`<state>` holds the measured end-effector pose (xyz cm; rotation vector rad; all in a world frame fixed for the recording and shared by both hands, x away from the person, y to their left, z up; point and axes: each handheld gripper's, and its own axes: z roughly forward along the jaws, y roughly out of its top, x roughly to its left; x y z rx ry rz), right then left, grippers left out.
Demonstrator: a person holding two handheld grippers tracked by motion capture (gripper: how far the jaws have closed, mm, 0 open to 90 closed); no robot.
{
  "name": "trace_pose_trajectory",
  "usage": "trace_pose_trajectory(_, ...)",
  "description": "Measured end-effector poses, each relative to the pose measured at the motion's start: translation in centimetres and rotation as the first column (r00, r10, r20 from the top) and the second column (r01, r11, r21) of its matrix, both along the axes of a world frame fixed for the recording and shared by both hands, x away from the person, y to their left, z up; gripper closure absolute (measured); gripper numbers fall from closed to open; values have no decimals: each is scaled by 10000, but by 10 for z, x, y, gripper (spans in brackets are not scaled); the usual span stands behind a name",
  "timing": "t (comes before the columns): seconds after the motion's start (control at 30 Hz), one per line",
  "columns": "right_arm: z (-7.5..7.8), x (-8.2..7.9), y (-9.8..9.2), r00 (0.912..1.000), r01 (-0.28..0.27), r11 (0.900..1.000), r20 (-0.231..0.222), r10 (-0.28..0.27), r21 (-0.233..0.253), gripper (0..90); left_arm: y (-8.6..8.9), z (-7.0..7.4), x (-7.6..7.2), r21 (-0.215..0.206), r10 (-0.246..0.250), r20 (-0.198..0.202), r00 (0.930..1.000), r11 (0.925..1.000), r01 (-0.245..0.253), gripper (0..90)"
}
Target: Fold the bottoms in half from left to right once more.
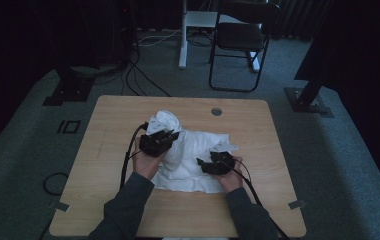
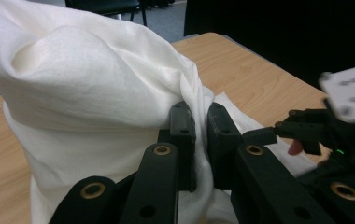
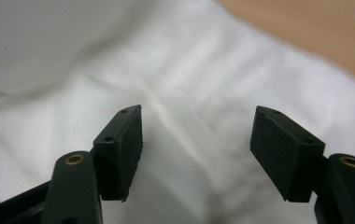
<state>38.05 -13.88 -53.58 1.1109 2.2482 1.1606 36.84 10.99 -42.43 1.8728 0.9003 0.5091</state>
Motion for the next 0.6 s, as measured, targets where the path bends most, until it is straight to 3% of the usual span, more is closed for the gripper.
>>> trace_pose_trajectory(0.07,-11,8,-2,9976,157,9999,-673,-156,15,343,-4,-1,0,-12,-77,-10,10000,10000,77,840)
trace_pose_trajectory(0.17,-25,14,9,9950,281,9996,-961,-287,-67,355,-10,-3,0,79,-205,-28,9998,9998,205,840)
trace_pose_trajectory(0.23,-25,16,19,9967,317,9992,-739,-335,-254,365,-14,-4,1,125,-269,-77,9996,9996,270,840)
trace_pose_trajectory(0.33,-24,22,30,9967,-110,9996,-802,87,-276,377,-18,-7,2,208,-330,-149,9993,9992,333,840)
trace_pose_trajectory(0.4,-23,27,36,9934,-715,9971,-917,689,-244,368,-21,-10,2,261,-356,-159,9992,9990,360,839)
trace_pose_trajectory(0.47,-21,28,34,9849,-1240,9923,-1218,1232,7,357,-22,-13,2,228,-420,-248,9988,9988,426,839)
trace_pose_trajectory(0.5,-18,27,26,9810,-1403,9893,-1298,1442,388,357,-23,-14,2,209,-438,-249,9987,9988,443,839)
trace_pose_trajectory(0.57,-16,26,22,9812,-1390,9888,-1274,1451,551,360,-26,-16,1,248,-542,-270,9982,9982,549,839)
trace_pose_trajectory(0.6,-8,21,-4,9907,-912,9894,-909,1017,1131,385,-27,-17,2,277,-587,-281,9979,9978,595,839)
